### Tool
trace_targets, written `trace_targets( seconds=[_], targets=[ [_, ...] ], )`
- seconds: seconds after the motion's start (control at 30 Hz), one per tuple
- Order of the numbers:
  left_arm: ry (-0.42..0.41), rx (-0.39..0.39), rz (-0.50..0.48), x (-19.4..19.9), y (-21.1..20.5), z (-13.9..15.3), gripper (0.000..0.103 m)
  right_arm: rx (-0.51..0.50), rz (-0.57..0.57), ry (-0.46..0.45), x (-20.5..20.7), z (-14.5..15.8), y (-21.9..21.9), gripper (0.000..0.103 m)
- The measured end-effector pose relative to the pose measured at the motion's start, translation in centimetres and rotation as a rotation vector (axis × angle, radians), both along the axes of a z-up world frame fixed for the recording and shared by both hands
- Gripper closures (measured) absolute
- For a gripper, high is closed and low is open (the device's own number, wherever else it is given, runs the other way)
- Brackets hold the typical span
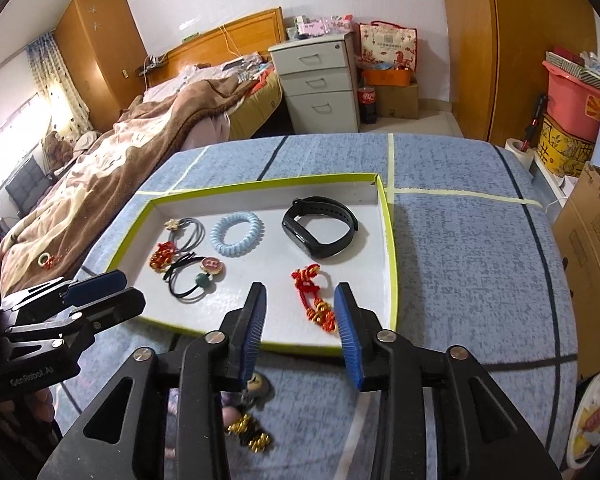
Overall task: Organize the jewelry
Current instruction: 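Carry the hair tie and tassel into the green box and open both tools, then reach the left tool to the pink coil hair tie and grasp it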
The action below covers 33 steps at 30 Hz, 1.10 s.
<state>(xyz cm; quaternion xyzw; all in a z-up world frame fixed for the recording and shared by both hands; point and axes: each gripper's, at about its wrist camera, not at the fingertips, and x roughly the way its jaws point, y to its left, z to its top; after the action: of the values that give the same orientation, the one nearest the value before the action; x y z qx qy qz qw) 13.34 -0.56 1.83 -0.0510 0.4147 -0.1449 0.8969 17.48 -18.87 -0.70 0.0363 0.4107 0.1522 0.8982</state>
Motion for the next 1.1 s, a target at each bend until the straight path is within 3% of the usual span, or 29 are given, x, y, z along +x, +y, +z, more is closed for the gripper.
trace_targets(
  seconds=[0.2, 0.53, 1.1],
  targets=[
    [0.002, -0.017, 0.020, -2.6, 1.1, -0.1, 0.054, 0.005, 0.012, -0.019, -2.7, 0.3, -0.2, 0.057],
    [0.001, -0.040, 0.028, -5.6, 2.2, -0.7, 0.053, -0.005, 0.112, 0.053, -5.5, -2.9, 1.0, 0.057],
    [0.051, -0.037, 0.047, -7.0, 2.5, -2.3, 0.053, -0.106, 0.229, 0.064, -5.9, -5.1, 3.2, 0.057]
  ],
)
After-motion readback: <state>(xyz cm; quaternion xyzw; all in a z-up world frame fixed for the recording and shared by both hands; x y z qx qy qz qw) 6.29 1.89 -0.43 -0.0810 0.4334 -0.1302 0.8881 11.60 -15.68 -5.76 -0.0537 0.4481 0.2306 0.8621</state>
